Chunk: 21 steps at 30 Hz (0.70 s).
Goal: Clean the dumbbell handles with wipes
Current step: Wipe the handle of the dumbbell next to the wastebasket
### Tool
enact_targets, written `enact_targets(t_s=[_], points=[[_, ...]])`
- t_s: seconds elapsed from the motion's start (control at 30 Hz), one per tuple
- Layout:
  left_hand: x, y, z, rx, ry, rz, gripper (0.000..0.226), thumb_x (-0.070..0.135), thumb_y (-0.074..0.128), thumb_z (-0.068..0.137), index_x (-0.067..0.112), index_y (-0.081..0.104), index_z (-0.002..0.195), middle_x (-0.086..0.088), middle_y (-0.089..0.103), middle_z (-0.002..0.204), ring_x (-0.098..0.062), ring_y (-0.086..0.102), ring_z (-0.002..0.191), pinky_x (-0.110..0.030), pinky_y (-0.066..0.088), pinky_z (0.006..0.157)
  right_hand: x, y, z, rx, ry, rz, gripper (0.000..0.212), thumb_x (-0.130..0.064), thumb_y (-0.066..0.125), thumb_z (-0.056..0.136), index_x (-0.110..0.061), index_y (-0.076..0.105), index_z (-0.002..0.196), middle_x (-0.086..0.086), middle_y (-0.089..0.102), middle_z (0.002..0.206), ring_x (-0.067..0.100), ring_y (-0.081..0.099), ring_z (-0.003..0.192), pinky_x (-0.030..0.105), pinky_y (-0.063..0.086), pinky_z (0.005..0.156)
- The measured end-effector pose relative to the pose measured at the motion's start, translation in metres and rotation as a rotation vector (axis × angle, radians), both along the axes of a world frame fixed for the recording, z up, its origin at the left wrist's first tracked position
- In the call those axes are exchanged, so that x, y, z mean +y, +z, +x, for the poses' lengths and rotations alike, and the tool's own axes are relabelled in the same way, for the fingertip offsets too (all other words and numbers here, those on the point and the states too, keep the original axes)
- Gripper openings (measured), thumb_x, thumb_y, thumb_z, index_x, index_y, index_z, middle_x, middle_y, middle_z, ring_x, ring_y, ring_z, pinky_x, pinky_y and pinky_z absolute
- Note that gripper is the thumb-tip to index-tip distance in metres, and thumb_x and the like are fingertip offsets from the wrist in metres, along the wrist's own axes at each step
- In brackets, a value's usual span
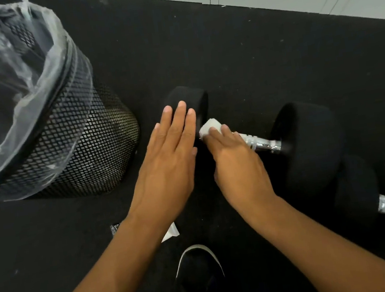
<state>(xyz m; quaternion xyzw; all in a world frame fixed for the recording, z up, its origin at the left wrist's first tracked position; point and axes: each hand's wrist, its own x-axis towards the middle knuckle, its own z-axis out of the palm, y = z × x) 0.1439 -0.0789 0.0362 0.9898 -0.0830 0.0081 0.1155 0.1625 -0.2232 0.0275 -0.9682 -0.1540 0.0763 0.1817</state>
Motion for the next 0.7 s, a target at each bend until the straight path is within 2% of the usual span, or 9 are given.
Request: enact_targets(t_s=[0.1, 0.27, 0.3, 0.4, 0.43, 0.5, 0.63, 0.7], points=[[-0.002, -0.001, -0.001, -0.008, 0.001, -0.014, 0.059, 0.016, 0.04, 0.104, 0.006, 0.019, 0.159, -0.011, 0.011, 0.169, -0.026, 0.003, 0.157, -0.046, 0.017, 0.126, -0.007, -0.004, -0.013, 0.005, -0.014, -0.042, 0.063, 0.0, 0.037, 0.081, -0.006, 0.056, 0.14, 0.013, 0.056, 0.145, 0.035, 0.044, 0.143, 0.044, 0.039, 0.114], [-0.006, -0.003, -0.001, -0.021, 0.015, -0.049, 0.062, 0.009, 0.044, 0.103, 0.005, 0.018, 0.159, -0.011, 0.011, 0.169, -0.027, 0.002, 0.157, -0.048, 0.016, 0.126, 0.007, -0.004, 0.008, 0.08, -0.008, -0.064, 0.056, 0.001, 0.043, 0.096, -0.006, 0.039, 0.152, 0.011, 0.044, 0.155, 0.032, 0.028, 0.152, 0.044, 0.026, 0.124], [-0.006, -0.003, 0.0, -0.023, 0.02, -0.059, 0.062, 0.008, 0.044, 0.103, 0.006, 0.017, 0.159, -0.011, 0.01, 0.169, -0.027, 0.001, 0.157, -0.048, 0.015, 0.126, 0.009, -0.002, 0.018, 0.107, -0.03, -0.052, 0.053, 0.001, 0.046, 0.098, -0.007, 0.041, 0.15, 0.012, 0.047, 0.152, 0.032, 0.03, 0.151, 0.043, 0.025, 0.125], [-0.007, -0.005, 0.002, -0.027, 0.024, -0.076, 0.064, 0.007, 0.043, 0.102, 0.006, 0.016, 0.159, -0.011, 0.009, 0.169, -0.028, 0.0, 0.157, -0.049, 0.013, 0.126, 0.011, 0.003, 0.037, 0.176, -0.085, -0.043, 0.039, -0.002, 0.053, 0.097, -0.008, 0.056, 0.135, 0.014, 0.061, 0.132, 0.034, 0.05, 0.135, 0.044, 0.038, 0.115], [-0.007, -0.005, 0.002, -0.026, 0.025, -0.079, 0.064, 0.007, 0.043, 0.102, 0.006, 0.015, 0.159, -0.01, 0.009, 0.169, -0.028, -0.001, 0.157, -0.049, 0.013, 0.126, 0.011, 0.002, 0.035, 0.173, -0.094, -0.042, 0.038, -0.001, 0.053, 0.097, -0.008, 0.056, 0.135, 0.014, 0.061, 0.131, 0.034, 0.051, 0.134, 0.045, 0.039, 0.113], [-0.007, -0.005, 0.0, -0.029, 0.03, -0.083, 0.065, 0.006, 0.043, 0.102, 0.007, 0.015, 0.16, -0.01, 0.008, 0.169, -0.027, -0.002, 0.157, -0.049, 0.014, 0.126, 0.009, 0.002, 0.023, 0.112, -0.087, -0.031, 0.047, 0.001, 0.049, 0.097, -0.008, 0.05, 0.142, 0.013, 0.055, 0.142, 0.032, 0.041, 0.144, 0.044, 0.033, 0.119], [-0.007, -0.008, -0.002, -0.044, 0.032, -0.089, 0.065, 0.005, 0.045, 0.101, 0.007, 0.015, 0.159, -0.01, 0.008, 0.169, -0.027, -0.001, 0.157, -0.05, 0.014, 0.126, 0.003, 0.007, -0.006, 0.128, -0.012, -0.03, 0.06, 0.0, 0.038, 0.1, -0.009, 0.026, 0.158, 0.01, 0.025, 0.165, 0.029, 0.012, 0.157, 0.041, 0.022, 0.126], [-0.007, -0.009, -0.002, -0.047, 0.034, -0.073, 0.066, 0.005, 0.045, 0.101, 0.007, 0.014, 0.16, -0.01, 0.007, 0.169, -0.027, -0.002, 0.157, -0.049, 0.014, 0.126, 0.004, 0.006, -0.007, 0.131, 0.004, -0.037, 0.06, -0.001, 0.037, 0.102, -0.008, 0.021, 0.159, 0.011, 0.02, 0.167, 0.029, 0.009, 0.157, 0.04, 0.018, 0.127]])
